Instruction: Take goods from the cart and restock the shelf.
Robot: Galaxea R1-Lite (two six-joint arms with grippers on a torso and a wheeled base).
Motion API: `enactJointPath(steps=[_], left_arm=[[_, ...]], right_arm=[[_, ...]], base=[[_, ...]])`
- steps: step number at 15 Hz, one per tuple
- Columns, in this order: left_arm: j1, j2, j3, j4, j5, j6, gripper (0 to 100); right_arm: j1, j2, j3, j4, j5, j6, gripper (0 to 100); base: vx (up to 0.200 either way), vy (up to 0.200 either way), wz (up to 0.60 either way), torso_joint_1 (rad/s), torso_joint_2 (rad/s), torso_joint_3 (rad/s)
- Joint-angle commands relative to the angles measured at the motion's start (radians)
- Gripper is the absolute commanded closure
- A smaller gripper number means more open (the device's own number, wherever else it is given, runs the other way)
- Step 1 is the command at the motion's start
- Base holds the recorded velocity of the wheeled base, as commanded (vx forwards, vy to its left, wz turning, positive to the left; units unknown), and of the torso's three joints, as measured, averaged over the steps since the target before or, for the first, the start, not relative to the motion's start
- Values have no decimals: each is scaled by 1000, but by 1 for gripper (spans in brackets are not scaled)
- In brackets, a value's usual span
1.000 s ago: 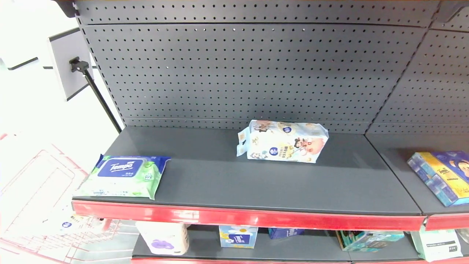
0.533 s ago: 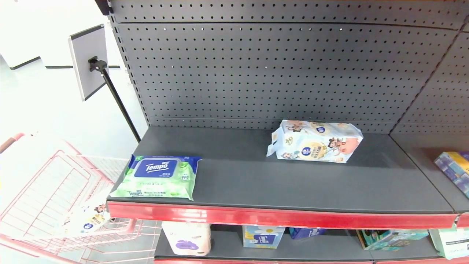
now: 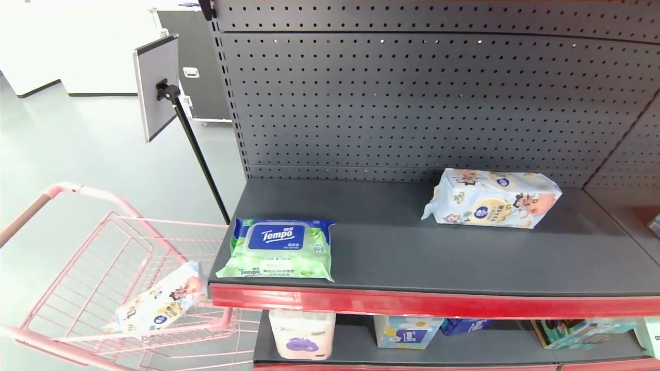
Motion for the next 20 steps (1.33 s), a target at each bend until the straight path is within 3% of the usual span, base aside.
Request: enactJointPath(steps=[1, 20], left_arm=[[0, 0, 0, -1, 0, 0, 0], [0, 0, 0, -1, 2, 1, 0]], right_arm=[[0, 0, 0, 0, 0, 0, 0], [0, 0, 0, 0, 0, 0, 0]], base=[[0, 200, 0, -2, -2, 2], [0, 200, 0, 2, 2, 3]])
